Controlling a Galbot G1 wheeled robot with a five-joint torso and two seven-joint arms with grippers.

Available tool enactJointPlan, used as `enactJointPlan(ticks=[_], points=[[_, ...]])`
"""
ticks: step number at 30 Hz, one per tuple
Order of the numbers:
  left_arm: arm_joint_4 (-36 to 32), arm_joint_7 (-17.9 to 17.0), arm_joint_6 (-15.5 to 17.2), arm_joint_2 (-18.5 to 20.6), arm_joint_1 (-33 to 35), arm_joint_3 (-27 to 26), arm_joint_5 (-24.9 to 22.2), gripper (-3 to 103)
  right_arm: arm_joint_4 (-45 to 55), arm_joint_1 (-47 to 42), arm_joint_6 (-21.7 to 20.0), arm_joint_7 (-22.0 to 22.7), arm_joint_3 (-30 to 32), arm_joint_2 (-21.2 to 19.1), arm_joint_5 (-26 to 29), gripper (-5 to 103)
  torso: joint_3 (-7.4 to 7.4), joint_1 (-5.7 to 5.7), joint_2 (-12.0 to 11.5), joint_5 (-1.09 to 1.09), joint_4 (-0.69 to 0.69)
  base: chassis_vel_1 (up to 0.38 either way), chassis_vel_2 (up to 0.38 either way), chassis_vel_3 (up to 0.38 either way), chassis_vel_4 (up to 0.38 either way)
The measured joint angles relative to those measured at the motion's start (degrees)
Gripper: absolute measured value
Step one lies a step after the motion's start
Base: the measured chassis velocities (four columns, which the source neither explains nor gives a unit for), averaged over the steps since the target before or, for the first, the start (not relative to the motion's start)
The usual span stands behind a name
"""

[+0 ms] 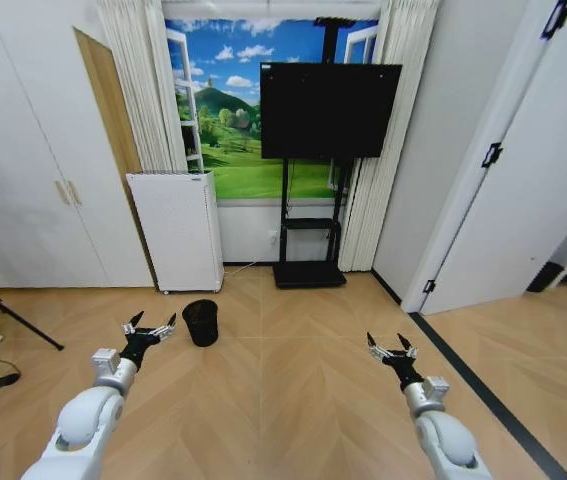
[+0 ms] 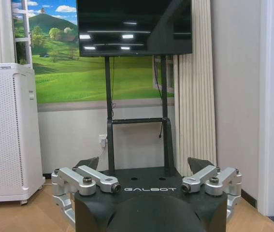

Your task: Pick up the trash bin and place the garbage on the floor into it.

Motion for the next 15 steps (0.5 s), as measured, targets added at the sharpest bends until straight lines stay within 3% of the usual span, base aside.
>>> enactJointPlan(ticks=[4,15], points=[[0.0,-0.3,-0.1,-0.9,0.2,0.2,0.6,100,0.0,-0.2,-0.5,0.2,0.0,0.5,-0.4,100,0.00,0.00,0.0,-0.02,0.00,0.085,-0.049,-0.075,0.131],[-0.3,-0.4,0.2,-1.3,0.3,0.1,1.0,100,0.0,-0.3,-1.0,0.9,0.0,0.6,-0.8,100,0.01,0.06,-0.1,0.01,0.00,-0.041,0.030,0.043,-0.046]])
